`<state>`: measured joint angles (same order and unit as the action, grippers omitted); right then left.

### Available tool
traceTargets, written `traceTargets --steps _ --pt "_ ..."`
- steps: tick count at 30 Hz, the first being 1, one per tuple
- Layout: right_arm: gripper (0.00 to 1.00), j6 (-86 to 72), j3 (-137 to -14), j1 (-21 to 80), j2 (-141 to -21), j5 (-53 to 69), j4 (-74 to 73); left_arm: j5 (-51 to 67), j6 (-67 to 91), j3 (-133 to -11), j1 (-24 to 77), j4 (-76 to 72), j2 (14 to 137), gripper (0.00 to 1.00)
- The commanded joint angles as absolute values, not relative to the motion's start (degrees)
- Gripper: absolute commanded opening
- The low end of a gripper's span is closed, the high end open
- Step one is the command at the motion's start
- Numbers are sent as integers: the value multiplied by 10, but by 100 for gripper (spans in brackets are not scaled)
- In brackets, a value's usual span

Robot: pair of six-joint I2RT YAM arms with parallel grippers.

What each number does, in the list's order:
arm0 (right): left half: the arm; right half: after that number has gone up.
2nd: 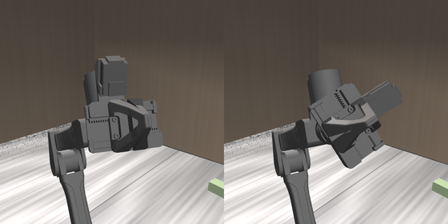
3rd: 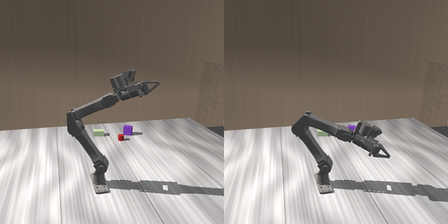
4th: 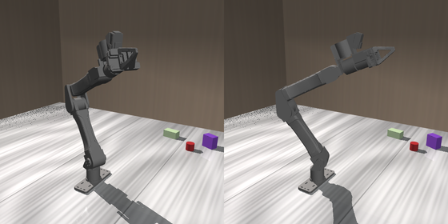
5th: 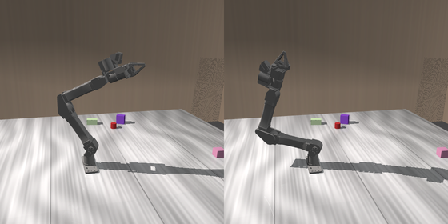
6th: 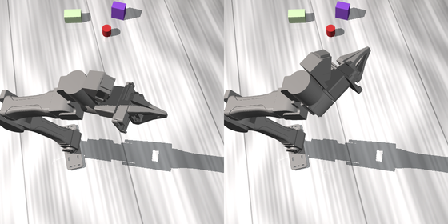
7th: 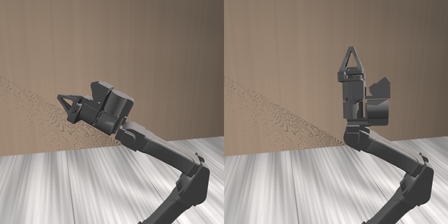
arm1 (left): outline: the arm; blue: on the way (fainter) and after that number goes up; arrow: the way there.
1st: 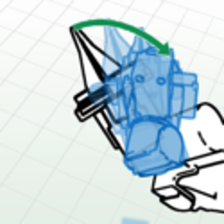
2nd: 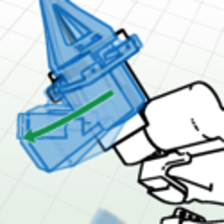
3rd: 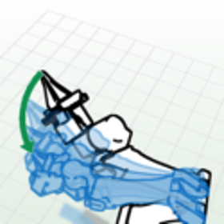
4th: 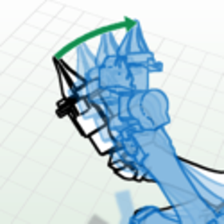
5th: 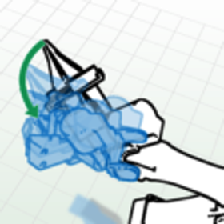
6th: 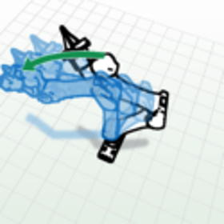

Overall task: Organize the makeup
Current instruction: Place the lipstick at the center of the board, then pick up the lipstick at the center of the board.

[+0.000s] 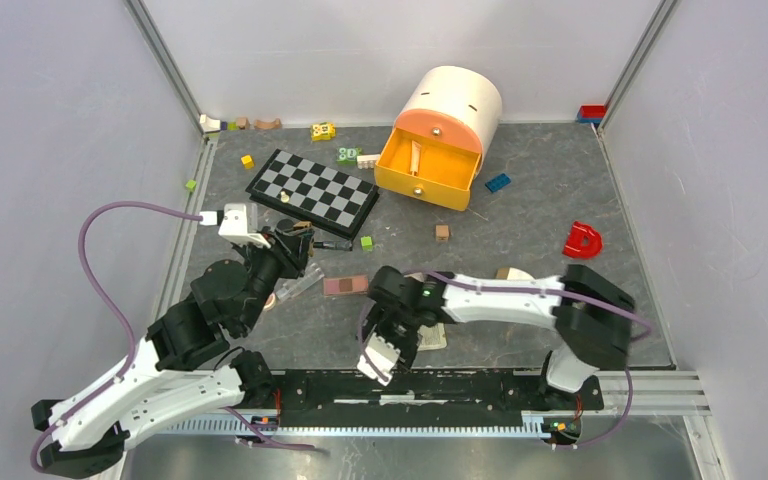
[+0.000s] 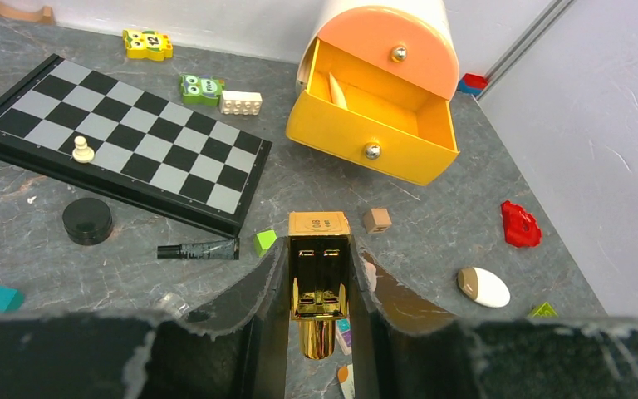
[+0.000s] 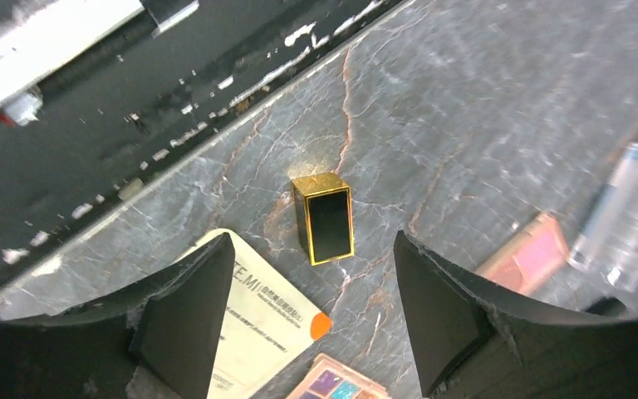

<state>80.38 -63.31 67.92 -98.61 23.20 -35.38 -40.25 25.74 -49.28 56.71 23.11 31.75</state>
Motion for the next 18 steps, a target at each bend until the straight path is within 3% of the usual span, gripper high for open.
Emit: traceTargets --steps 1,6,8,11,15,18 --pt "78 618 -504 677 -865 337 -90 -418 238 -498 566 216 322 2" --pt "86 220 -299 677 -764 299 359 -438 233 -507 567 227 329 3" --pt "98 58 -277 677 -754 204 438 -450 234 -512 567 237 337 3" --pt "98 -98 -327 677 -748 51 351 -468 254 -528 566 271 351 5" --pt "98 -241 -460 677 -773 -161 92 -469 273 -540 566 299 367 5" --pt "98 -327 -534 677 -801 -235 -34 -461 280 -536 566 298 366 5"
